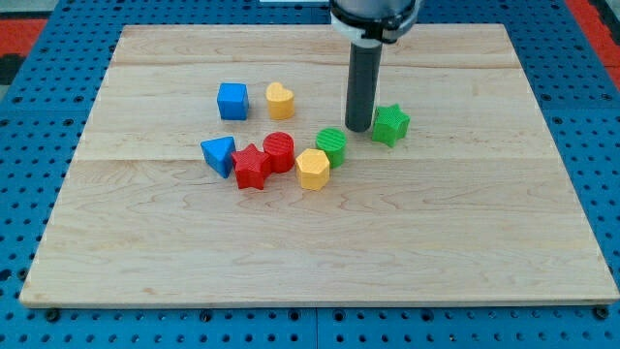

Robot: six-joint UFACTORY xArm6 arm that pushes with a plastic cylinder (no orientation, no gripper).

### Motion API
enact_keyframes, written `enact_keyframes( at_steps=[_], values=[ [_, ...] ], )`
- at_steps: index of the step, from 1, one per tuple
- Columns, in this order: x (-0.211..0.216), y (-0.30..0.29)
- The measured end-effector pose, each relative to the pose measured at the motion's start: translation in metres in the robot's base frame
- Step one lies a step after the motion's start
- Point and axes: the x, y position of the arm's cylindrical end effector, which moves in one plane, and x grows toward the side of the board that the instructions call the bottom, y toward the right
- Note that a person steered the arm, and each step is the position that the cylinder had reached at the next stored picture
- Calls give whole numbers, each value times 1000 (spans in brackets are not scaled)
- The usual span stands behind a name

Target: Push the yellow hexagon along with the green circle diagonal to the red blocks

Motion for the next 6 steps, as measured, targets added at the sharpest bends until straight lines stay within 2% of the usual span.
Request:
enact_keyframes(
  at_steps=[1, 2, 4, 6],
  values=[
    [55, -3],
    [98, -57],
    [25, -67],
    [-12, -40]
  ],
)
